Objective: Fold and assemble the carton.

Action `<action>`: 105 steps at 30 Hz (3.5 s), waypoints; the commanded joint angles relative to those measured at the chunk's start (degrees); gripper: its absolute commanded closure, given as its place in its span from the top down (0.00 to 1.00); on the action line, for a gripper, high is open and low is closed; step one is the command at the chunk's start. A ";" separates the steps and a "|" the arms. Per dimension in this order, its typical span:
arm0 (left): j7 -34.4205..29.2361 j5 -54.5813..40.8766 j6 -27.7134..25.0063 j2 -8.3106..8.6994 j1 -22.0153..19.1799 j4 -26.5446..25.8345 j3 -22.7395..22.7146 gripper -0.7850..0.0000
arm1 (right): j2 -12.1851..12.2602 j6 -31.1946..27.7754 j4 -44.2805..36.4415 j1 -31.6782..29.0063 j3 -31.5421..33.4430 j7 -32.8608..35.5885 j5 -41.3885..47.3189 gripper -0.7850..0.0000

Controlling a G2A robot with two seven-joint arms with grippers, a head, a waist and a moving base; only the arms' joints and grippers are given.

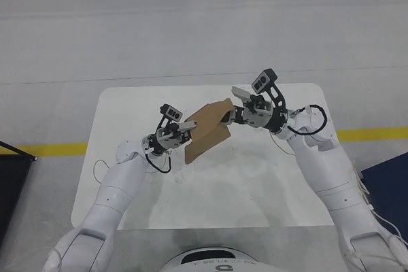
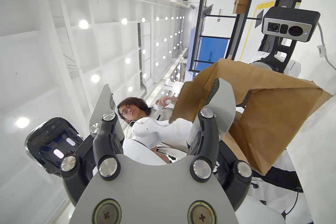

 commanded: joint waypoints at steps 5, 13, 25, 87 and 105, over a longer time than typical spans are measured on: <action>0.02 0.34 -0.02 -0.13 0.21 -0.06 -0.19 0.00 | 0.14 1.20 -0.07 0.03 -0.18 1.05 -1.34 0.57; -0.13 0.28 0.13 -0.32 0.45 -0.62 -0.61 0.00 | 0.71 3.52 0.33 -0.56 0.56 2.95 -3.95 0.41; -0.03 0.60 0.03 -0.69 0.45 -1.16 -0.69 0.00 | 2.72 8.99 -0.61 0.30 2.90 9.05 -15.33 0.27; -4.36 -18.85 37.28 -0.05 -3.04 8.26 7.97 0.00 | 6.55 8.83 -5.88 8.66 1.89 0.00 -39.01 1.00; -3.71 -38.22 37.94 5.78 -7.70 7.06 26.01 0.00 | 5.73 4.47 -0.49 15.97 -6.74 11.36 -40.05 1.00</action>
